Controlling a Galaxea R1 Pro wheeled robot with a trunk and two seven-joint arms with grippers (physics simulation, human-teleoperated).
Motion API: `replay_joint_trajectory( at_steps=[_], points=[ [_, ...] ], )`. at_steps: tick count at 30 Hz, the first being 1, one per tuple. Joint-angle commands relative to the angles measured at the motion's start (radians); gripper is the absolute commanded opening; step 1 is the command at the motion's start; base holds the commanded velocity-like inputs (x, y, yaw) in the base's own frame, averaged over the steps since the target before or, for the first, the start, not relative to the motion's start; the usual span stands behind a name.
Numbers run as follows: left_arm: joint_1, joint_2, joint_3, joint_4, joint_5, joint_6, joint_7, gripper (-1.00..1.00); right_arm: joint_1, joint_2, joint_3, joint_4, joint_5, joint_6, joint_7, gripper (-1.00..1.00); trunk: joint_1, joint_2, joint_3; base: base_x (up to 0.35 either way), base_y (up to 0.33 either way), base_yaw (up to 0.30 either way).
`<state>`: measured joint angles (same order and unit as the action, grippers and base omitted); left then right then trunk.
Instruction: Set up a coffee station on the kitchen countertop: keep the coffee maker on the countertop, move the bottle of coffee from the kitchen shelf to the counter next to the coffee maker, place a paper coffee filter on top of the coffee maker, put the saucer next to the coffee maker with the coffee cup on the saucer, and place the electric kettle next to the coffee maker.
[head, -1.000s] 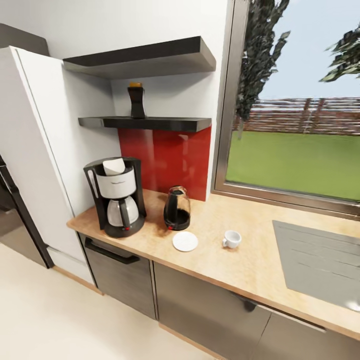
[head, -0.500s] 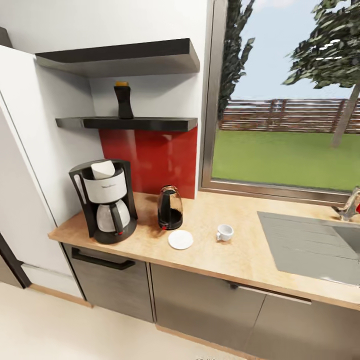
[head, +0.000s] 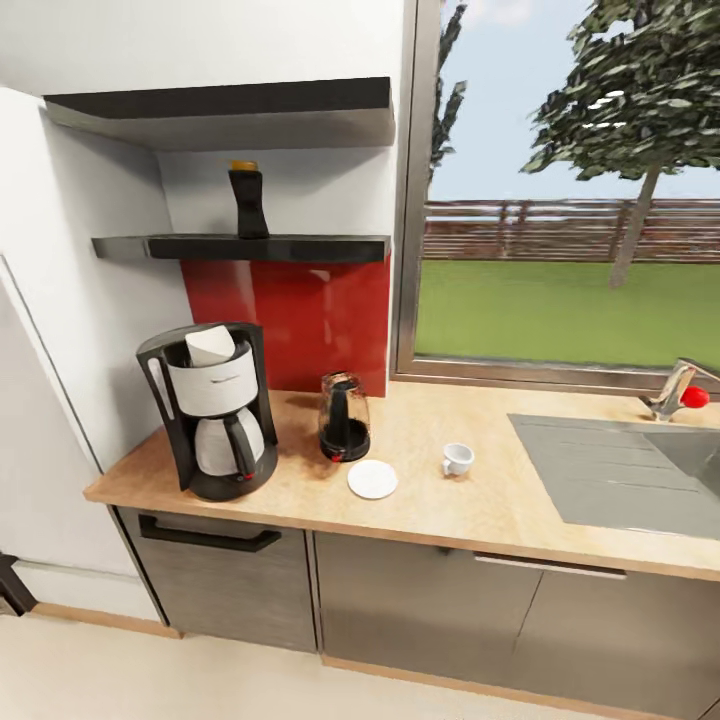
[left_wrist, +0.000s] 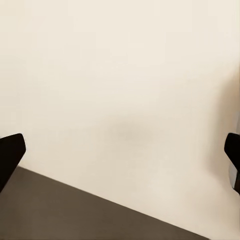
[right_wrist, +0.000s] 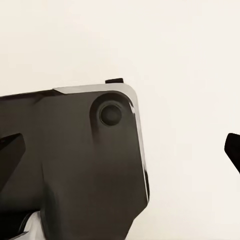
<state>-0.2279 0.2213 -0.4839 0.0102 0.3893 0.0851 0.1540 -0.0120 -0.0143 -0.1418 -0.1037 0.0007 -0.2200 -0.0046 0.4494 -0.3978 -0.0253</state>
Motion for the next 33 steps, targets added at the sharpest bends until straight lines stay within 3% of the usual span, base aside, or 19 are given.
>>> replay_joint_trajectory(
  at_steps=[1,12,17,26,33],
  points=[
    [-0.001,0.0,-0.008,0.0,0.008,0.004,0.001,1.0,-0.001,0.0,-0.004,0.001,0.0,-0.004,-0.001,1.0,0.001,-0.002,-0.002,0.0,0.34,-0.009],
    [0.001,0.001,-0.008,0.002,0.009,0.004,0.003,1.0,-0.001,-0.002,-0.001,0.002,0.001,-0.005,-0.002,1.0,0.001,-0.002,-0.002,0.0,0.34,-0.002],
    [0.001,0.001,-0.008,0.001,0.009,0.004,0.004,1.0,-0.001,-0.022,-0.001,0.002,0.001,-0.005,-0.002,1.0,0.001,-0.002,-0.002,0.0,0.34,0.0],
    [0.001,0.005,-0.008,0.001,0.01,0.002,0.006,1.0,-0.001,-0.024,-0.003,0.002,0.001,-0.004,0.0,1.0,0.001,-0.002,-0.002,0.0,0.34,-0.003],
    [0.001,0.008,-0.01,0.002,0.009,0.002,0.007,1.0,-0.001,-0.024,-0.002,0.002,0.001,-0.004,0.0,1.0,0.001,-0.002,-0.002,0.0,0.34,-0.161]
  ],
)
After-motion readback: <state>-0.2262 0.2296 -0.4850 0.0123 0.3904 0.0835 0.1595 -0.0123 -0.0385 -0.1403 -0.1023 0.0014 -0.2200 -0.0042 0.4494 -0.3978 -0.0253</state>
